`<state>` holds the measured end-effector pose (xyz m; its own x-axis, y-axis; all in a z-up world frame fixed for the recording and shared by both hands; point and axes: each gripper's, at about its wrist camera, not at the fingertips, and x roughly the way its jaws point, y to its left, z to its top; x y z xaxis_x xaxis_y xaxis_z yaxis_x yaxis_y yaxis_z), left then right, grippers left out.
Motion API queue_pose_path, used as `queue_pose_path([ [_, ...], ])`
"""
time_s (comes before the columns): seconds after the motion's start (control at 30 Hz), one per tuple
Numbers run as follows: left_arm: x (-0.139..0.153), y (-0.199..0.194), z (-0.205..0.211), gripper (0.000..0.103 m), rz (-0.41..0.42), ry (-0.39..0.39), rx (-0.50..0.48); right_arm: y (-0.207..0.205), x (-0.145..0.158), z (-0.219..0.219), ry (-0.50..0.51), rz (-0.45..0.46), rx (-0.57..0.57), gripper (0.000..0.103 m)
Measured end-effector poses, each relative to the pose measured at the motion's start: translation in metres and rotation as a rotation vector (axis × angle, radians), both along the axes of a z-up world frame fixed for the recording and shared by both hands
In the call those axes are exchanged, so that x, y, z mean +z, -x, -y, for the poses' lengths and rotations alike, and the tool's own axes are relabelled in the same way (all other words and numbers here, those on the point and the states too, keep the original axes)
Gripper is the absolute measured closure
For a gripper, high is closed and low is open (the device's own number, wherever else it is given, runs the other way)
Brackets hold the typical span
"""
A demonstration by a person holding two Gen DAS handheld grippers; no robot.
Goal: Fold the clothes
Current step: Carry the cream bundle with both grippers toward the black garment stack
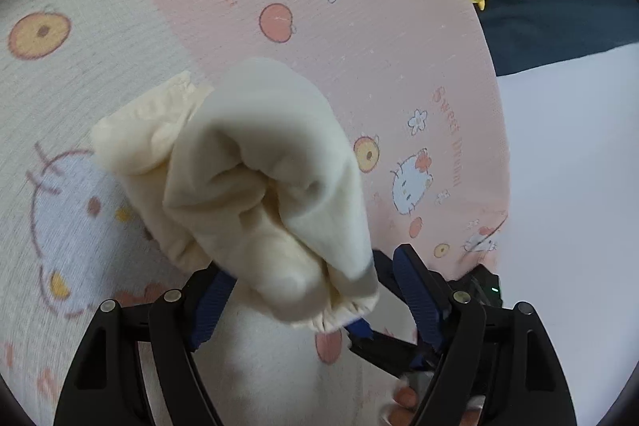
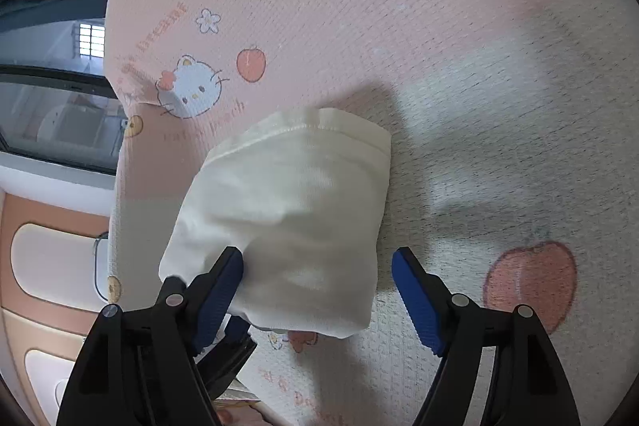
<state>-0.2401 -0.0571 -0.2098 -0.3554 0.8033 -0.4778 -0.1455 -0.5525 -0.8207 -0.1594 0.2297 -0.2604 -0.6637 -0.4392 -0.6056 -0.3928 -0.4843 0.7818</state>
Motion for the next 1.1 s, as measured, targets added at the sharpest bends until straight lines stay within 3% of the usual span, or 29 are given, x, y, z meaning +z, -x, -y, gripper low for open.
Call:
queue_pose_path([
  [0.13, 0.015, -0.006, 0.013, 0.018, -0.031, 0.069, -0.015, 0.000, -0.010, -0.005, 0.076, -0.006, -0.019, 0.025],
  [0.37, 0.045, 0.003, 0.015, 0.013, -0.200, 0.383, -0.045, 0.006, -0.020, 0.010, 0.116, 0.001, 0.010, 0.025],
  [0.47, 0.027, 0.022, 0.018, 0.013, -0.119, 0.379, -0.040, 0.005, -0.022, 0.013, 0.136, -0.006, 0.006, 0.025],
  [0.6, 0.016, 0.021, 0.032, 0.013, -0.053, 0.283, -0.015, 0.003, -0.024, 0.013, 0.138, -0.007, 0.000, 0.024],
  [0.7, -0.001, 0.038, 0.029, 0.010, -0.034, 0.300, -0.042, 0.006, -0.026, 0.013, 0.137, -0.010, -0.010, 0.019],
  [0.77, -0.014, 0.045, 0.033, 0.001, -0.008, 0.236, -0.049, 0.008, -0.027, 0.014, 0.129, -0.010, -0.022, 0.014],
  [0.87, -0.033, 0.055, 0.042, 0.000, 0.054, 0.125, -0.052, 0.005, -0.030, 0.012, 0.138, -0.028, -0.057, 0.010],
  [1.0, -0.033, 0.053, 0.044, 0.000, 0.022, 0.100, -0.035, 0.009, -0.025, 0.017, 0.091, -0.041, -0.074, 0.005],
  [1.1, -0.034, 0.050, 0.042, 0.000, 0.010, 0.097, -0.016, 0.009, -0.027, 0.016, 0.123, -0.065, -0.090, 0.002],
])
